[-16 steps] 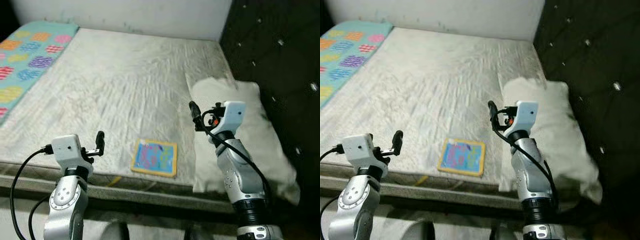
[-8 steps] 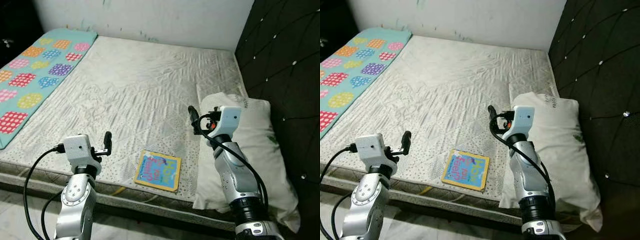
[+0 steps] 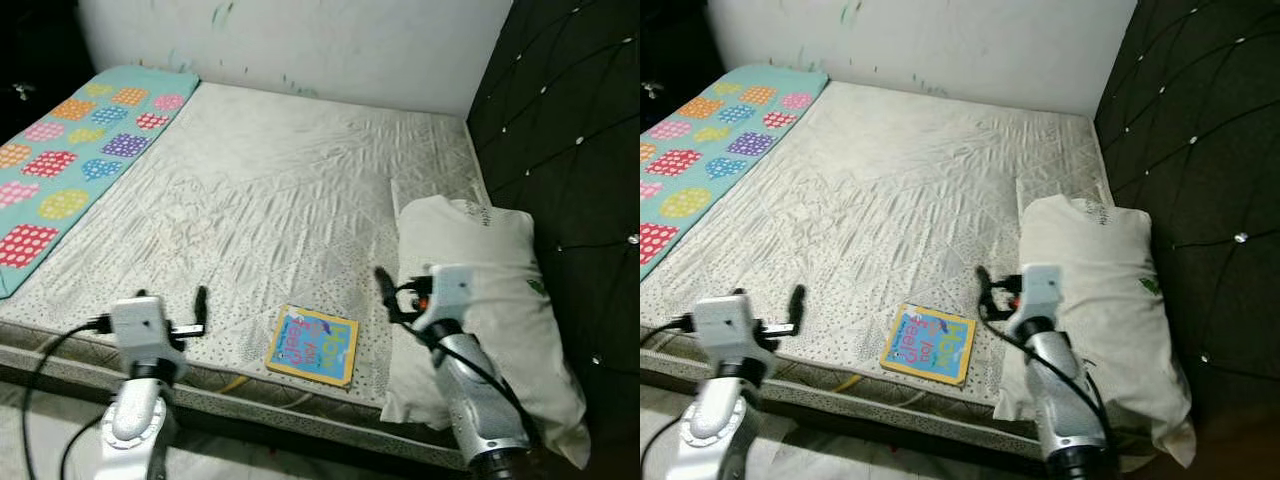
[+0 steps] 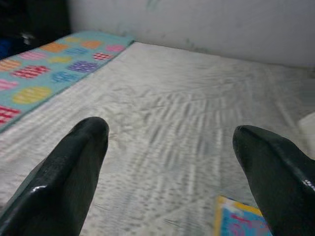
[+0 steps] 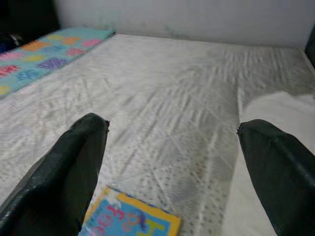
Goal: Clean up the room
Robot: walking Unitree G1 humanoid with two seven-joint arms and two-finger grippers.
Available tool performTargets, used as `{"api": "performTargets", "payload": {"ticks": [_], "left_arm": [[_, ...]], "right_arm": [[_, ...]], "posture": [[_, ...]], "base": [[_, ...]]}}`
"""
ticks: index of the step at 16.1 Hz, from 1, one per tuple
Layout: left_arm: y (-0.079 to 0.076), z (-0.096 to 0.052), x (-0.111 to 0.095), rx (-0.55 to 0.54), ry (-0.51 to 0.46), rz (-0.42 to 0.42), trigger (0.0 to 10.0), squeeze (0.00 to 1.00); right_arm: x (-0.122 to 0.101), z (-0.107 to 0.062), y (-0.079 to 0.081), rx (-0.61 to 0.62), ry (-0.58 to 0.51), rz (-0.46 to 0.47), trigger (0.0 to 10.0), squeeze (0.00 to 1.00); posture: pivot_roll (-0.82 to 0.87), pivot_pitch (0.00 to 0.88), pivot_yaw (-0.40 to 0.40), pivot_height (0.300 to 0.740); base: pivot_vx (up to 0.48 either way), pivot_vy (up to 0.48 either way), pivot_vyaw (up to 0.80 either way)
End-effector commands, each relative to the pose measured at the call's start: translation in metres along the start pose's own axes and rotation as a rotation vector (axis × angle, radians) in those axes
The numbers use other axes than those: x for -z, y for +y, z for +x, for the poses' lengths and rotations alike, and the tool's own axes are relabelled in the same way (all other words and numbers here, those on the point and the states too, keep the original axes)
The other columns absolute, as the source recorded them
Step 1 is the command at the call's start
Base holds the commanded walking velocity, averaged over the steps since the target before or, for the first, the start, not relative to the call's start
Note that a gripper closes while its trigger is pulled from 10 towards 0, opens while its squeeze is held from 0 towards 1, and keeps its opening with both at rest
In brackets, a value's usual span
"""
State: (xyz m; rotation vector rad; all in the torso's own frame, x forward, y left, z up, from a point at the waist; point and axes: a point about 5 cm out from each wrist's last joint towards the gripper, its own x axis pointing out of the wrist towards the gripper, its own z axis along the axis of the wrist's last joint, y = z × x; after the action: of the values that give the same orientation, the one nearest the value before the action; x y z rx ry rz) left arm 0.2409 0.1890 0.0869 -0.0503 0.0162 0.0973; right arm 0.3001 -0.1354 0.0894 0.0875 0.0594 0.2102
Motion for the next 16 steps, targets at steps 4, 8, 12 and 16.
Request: {"api": "performTargets", "payload": {"ticks": [4,8,12,16], "left_arm": [[0.003,-0.009,0.002,-0.024,0.003,-0.004,10.0,0.00],[0.013,-0.013,0.017,0.000,0.096,-0.034,10.0,0.00],[0.017,-0.011,0.022,0.009,0.116,-0.032,10.0,0.00],[0.011,-0.008,0.017,0.021,0.099,-0.061,10.0,0.00]], "right_arm": [[-0.003,-0.011,-0.021,0.100,-0.030,-0.020,10.0,0.00],[0.006,-0.024,-0.035,0.156,0.023,-0.012,10.0,0.00],[0.005,-0.027,-0.031,0.149,0.030,-0.017,10.0,0.00],[0.003,-0.028,-0.032,0.126,0.055,-0.028,10.0,0.00]], "posture": [[-0.01,0.000,-0.034,0.740],[-0.04,0.000,-0.015,0.740],[-0.05,0.000,-0.029,0.740],[-0.05,0.000,-0.052,0.740]], "base": [[0.000,0.000,0.00],[0.000,0.000,0.00],[0.000,0.000,0.00],[0.000,0.000,-0.80]]}}
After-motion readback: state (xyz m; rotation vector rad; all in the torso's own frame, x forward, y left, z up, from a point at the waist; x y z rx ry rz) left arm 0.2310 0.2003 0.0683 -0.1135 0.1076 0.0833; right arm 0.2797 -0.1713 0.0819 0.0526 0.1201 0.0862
